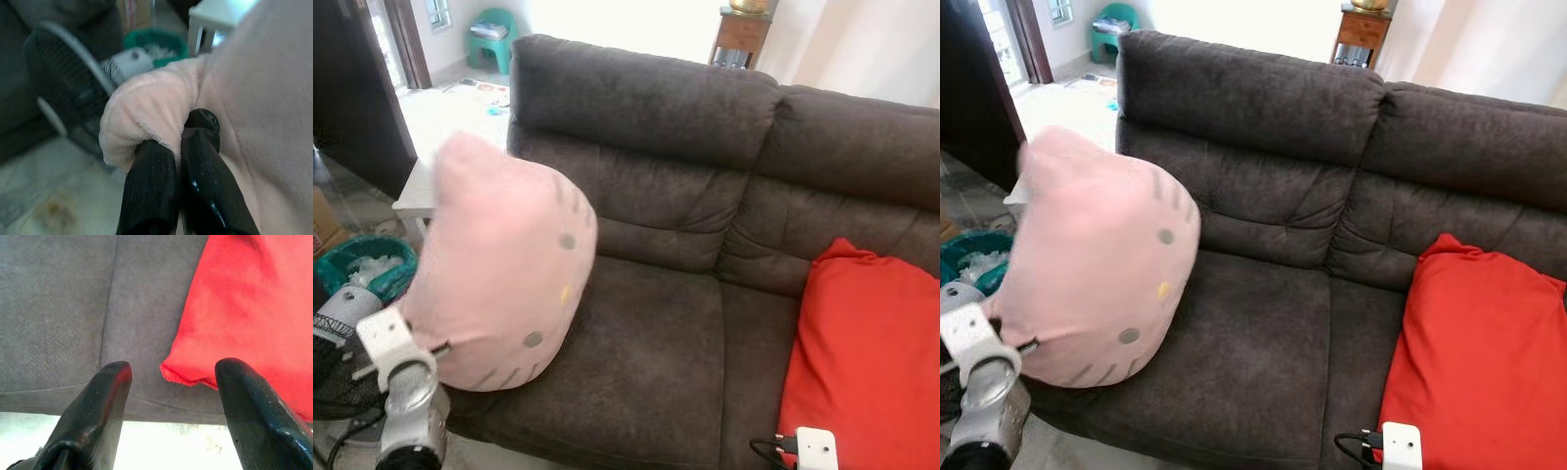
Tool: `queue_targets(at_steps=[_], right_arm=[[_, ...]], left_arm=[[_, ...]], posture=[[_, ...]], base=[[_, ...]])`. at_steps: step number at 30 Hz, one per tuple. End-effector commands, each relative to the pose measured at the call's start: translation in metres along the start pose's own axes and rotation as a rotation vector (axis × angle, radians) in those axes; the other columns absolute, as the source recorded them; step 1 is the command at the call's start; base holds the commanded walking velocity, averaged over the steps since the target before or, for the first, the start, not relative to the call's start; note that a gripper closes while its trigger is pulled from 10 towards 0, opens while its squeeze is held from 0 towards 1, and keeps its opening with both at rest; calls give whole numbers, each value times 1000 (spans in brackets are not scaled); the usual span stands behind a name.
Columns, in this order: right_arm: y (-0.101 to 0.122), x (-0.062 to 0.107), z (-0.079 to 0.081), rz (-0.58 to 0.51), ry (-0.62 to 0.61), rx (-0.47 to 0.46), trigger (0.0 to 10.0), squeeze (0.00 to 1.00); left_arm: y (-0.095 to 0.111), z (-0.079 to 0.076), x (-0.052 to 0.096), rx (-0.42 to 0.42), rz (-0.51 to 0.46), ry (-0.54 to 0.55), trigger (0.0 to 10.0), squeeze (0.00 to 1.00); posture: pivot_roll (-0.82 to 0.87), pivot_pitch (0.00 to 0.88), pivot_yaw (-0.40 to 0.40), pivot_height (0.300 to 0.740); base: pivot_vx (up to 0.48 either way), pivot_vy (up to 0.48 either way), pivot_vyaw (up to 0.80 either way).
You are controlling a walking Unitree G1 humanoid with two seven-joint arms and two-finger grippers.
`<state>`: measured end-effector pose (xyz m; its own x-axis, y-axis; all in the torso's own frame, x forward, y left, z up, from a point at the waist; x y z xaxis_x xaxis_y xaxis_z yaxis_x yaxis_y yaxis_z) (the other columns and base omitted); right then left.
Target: Move the pillow to the sofa from floor
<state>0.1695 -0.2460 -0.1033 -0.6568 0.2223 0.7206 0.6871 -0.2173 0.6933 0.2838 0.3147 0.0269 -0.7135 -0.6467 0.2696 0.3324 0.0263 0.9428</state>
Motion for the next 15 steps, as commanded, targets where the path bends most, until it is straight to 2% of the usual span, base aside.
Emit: queue_targets(at_steps=[1, 3, 4, 6, 7, 11, 15], right_arm=[[1, -1, -4, 11, -9, 6, 10000, 0], [0, -1, -2, 19, -7, 8, 10000, 0], [0, -2, 0, 27, -5, 10, 10000, 0], [-1, -2, 2, 32, -1, 11, 10000, 0], [-2, -2, 3, 38, 2, 12, 10000, 0], [-2, -2, 3, 49, 0, 10, 10000, 0], [-3, -2, 1, 58, -5, 7, 10000, 0]], left_arm=[[-16, -2, 2, -12, 74, -38, 10000, 0], [-11, -18, 3, -33, 44, -155, 10000, 0], [-3, -35, 6, -103, -10, -282, 10000, 0], [3, -47, 9, -167, -49, -363, 10000, 0], [11, -58, 12, -233, -102, -442, 10000, 0], [17, -69, 15, -290, -143, -529, 10000, 0], [15, -79, 21, -383, -162, -647, 10000, 0]], posture=[[120, 0, -142, 740], [119, 0, -144, 740], [120, 0, -144, 740], [120, 0, -145, 740], [118, 0, -144, 740], [116, 0, -144, 740], [114, 0, -145, 740]], base=[[0, 0, 0], [0, 0, 0], [0, 0, 0], [0, 0, 0], [0, 0, 0], [0, 0, 0], [0, 0, 0]])
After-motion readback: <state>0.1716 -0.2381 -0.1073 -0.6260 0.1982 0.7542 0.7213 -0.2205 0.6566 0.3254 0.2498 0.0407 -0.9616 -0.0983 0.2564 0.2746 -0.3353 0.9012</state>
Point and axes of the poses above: a point about 5 cm out from each wrist's last joint towards the gripper, its own x axis pointing back from the gripper into the wrist, its own y axis along the axis of the wrist's last joint, z = x × y, the point moved 3 cm from there along -x, pointing out of the wrist towards the gripper, and after that the axes turned 9 degrees about -x, right-handed, at the moved point
